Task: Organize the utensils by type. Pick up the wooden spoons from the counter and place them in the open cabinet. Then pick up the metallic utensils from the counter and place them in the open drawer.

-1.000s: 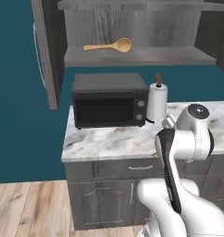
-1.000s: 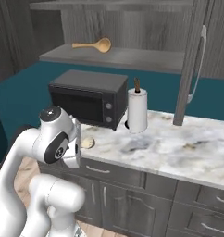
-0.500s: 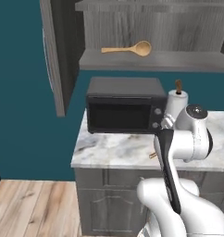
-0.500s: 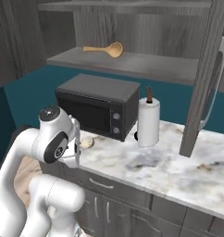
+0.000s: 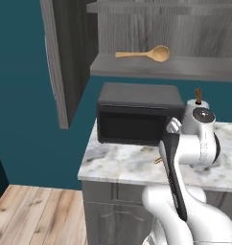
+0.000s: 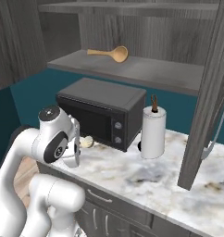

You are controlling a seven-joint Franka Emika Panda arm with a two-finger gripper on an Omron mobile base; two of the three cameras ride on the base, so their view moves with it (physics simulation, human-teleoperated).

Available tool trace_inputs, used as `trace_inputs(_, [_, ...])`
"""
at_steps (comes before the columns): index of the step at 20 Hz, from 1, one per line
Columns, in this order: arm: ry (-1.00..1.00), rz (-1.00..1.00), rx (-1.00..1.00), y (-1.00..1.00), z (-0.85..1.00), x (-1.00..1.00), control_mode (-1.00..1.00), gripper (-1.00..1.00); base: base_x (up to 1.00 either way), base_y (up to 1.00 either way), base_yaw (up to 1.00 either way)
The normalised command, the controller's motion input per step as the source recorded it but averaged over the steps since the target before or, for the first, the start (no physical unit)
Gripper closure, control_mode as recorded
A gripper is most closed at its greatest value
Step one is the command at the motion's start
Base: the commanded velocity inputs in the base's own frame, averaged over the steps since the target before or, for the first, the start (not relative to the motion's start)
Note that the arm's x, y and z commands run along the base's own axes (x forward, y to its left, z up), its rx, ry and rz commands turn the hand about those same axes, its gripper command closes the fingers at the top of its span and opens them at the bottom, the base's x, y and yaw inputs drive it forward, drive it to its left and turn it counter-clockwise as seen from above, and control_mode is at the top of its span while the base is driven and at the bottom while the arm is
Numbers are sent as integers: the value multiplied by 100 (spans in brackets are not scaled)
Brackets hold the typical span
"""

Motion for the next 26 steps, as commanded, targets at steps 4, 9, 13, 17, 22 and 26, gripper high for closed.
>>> trace_inputs(4, [0,0,0,0,0,0,100,100,43,0,17])
trace_inputs(9, [0,4,1,-2,24,13,-100,100,8,0,3])
trace_inputs(13, [-9,-22,3,-19,60,0,-100,100,0,0,0])
trace_inputs(17, [-10,-27,12,-41,79,1,-100,100,0,0,0])
trace_inputs(22, [-4,-24,12,-45,93,15,-100,100,0,0,0])
trace_inputs(26, [0,-27,0,-23,99,28,-100,100,0,0,0])
